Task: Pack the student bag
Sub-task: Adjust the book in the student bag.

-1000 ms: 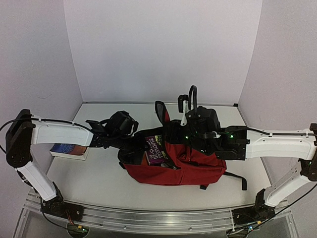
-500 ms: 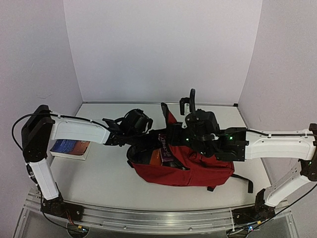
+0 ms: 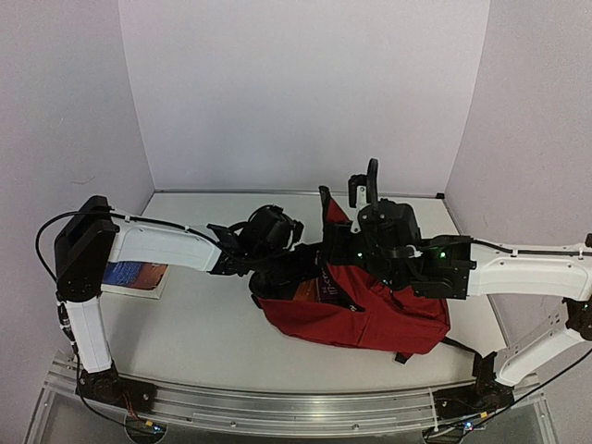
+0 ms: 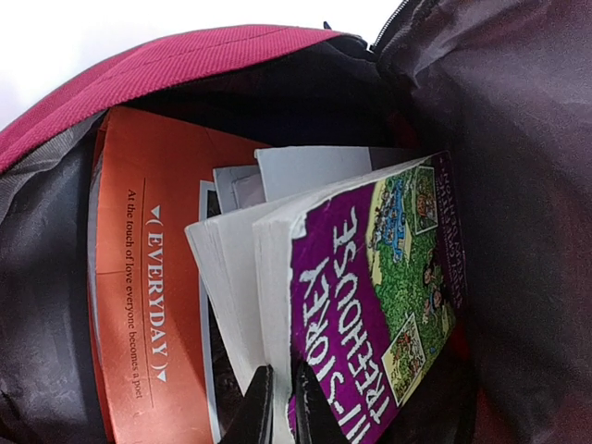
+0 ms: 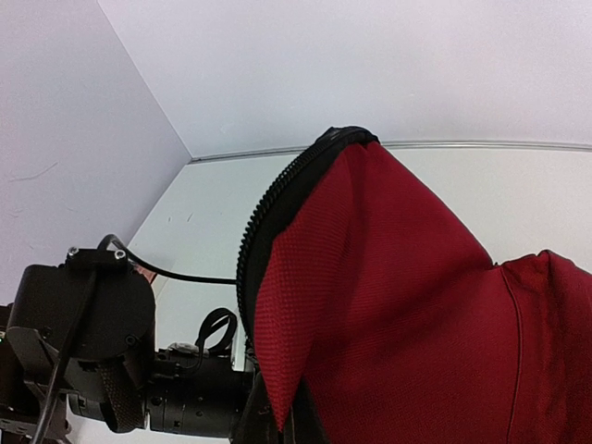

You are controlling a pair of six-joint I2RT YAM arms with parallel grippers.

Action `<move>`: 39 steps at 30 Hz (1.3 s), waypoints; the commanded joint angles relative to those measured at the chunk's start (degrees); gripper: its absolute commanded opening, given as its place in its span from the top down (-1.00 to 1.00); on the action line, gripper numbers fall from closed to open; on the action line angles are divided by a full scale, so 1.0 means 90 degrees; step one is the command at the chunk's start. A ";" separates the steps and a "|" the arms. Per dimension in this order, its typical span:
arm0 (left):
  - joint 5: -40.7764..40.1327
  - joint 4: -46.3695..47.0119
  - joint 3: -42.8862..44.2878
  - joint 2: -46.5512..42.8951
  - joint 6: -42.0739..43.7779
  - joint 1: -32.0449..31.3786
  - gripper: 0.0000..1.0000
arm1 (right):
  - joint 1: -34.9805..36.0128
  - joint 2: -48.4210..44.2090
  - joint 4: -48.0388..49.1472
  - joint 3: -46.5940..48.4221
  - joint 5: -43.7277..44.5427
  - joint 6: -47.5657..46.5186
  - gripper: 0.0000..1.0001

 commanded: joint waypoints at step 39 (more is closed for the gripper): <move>-0.1056 -0.2278 -0.0810 -0.2416 0.0897 0.0658 -0.65 | 0.0113 -0.1180 0.1961 -0.1398 0.0487 0.0040 1.00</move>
